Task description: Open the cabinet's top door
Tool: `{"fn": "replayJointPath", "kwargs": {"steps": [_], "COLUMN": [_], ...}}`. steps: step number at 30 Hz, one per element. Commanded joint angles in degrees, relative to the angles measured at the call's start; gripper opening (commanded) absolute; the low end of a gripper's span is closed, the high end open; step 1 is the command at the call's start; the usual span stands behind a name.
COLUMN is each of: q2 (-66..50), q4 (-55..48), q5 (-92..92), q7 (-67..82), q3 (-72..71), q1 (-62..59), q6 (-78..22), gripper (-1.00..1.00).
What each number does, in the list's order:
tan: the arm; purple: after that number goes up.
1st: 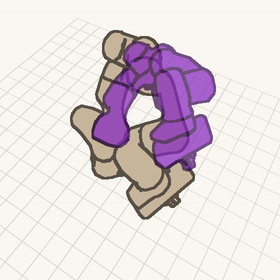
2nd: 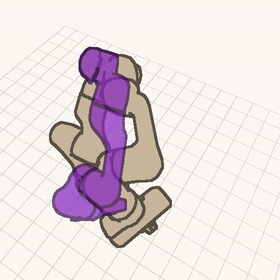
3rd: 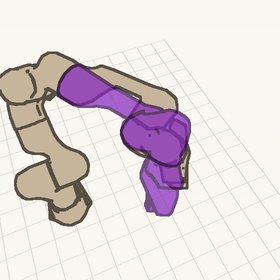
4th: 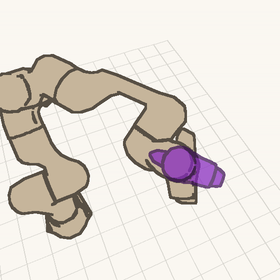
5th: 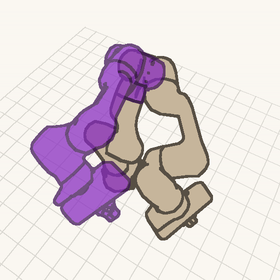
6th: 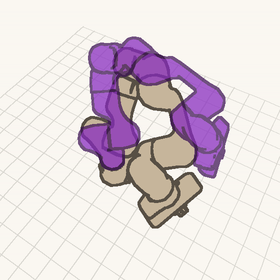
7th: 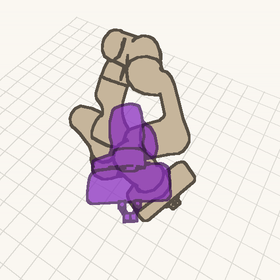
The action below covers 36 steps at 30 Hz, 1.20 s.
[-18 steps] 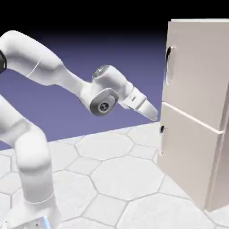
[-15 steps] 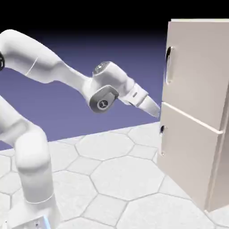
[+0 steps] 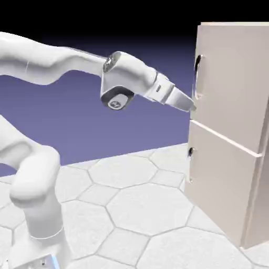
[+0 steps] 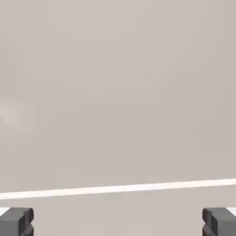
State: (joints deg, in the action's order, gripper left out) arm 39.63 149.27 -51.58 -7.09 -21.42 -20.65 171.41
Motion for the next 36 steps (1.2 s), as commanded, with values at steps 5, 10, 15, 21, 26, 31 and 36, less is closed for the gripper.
{"fn": "replayJointPath", "kwargs": {"steps": [5, 10, 15, 21, 26, 31, 36], "q2": [1.68, 3.37, 5.05, 7.07, 8.75, 10.43, 12.12], "q4": [-2.84, -5.67, -8.51, -11.91, -14.74, -17.58, -20.41], "q5": [-12.46, -24.93, -37.39, -52.34, -64.8, -77.26, -89.72], "q7": [8.54, 17.09, 25.63, 35.88, 44.42, 52.97, 61.51], "q3": [-5.17, -10.35, -15.52, -21.73, -26.9, -32.08, -37.25], "q1": [-5.16, -10.31, -15.47, -21.65, -26.81, -31.97, -37.12], "q6": [-0.63, -1.26, -1.89, -2.64, -3.27, -3.9, -4.52], "gripper": [0.0, 0.0, 0.0, 0.0, 0.0, 0.0, 0.0]}}
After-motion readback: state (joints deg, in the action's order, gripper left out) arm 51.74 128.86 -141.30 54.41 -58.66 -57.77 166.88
